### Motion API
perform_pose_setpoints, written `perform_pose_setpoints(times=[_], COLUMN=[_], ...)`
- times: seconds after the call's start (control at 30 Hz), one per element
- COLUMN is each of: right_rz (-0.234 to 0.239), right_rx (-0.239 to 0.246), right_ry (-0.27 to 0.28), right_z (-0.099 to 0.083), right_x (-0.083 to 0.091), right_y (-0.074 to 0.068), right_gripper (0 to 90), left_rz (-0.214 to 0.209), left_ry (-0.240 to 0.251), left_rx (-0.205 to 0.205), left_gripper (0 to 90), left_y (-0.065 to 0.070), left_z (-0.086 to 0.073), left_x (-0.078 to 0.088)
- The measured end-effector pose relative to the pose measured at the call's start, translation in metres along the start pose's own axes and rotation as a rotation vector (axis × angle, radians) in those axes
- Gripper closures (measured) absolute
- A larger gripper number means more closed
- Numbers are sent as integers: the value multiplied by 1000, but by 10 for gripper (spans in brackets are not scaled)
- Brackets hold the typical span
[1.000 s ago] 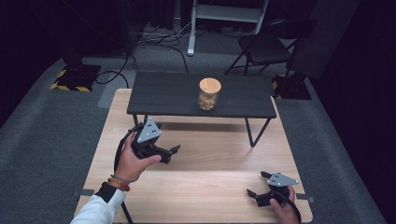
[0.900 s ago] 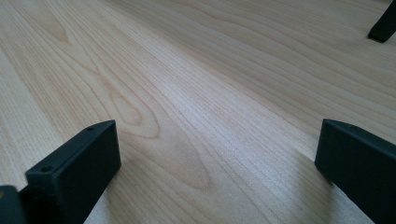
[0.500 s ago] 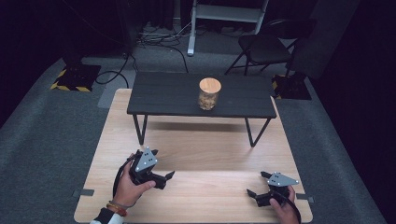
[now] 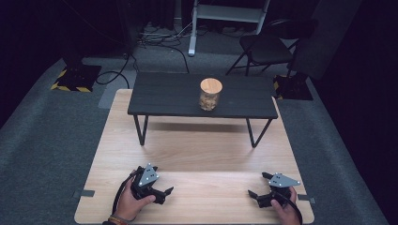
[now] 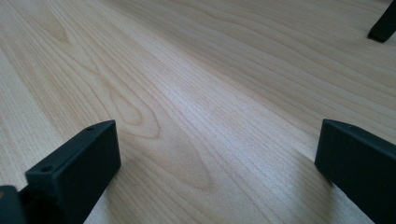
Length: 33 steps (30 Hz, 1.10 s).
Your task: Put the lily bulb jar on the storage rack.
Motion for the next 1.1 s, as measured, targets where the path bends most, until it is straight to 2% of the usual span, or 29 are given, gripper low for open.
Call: perform_pose_setpoints(times=[0.07,0.2,0.37,1.1], right_rz=[0,0,0,-1], right_rx=[0,0,0,0], right_ry=[0,0,0,0], right_z=[0,0,0,0], right_x=[0,0,0,0], right_y=[0,0,0,0], right_gripper=[0,0,0,0], left_rz=[-5,-10,-20,-18], left_ry=[-17,-4,25,26], left_rx=[5,-10,-8,-6], left_gripper=[8,5,5,5], left_y=[0,1,-1,-1], left_z=[-5,-10,-16,-15], left_x=[-3,-3,-3,-4])
Point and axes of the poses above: each handheld gripper's, and its own axes: x roughly backward along the jaws, z roughly out of its top, y roughly to its right, the point moved 7 cm from there along -x, roughly forward along the jaws, and after that the axes turned 12 degrees about x, right-handed, at the moved point
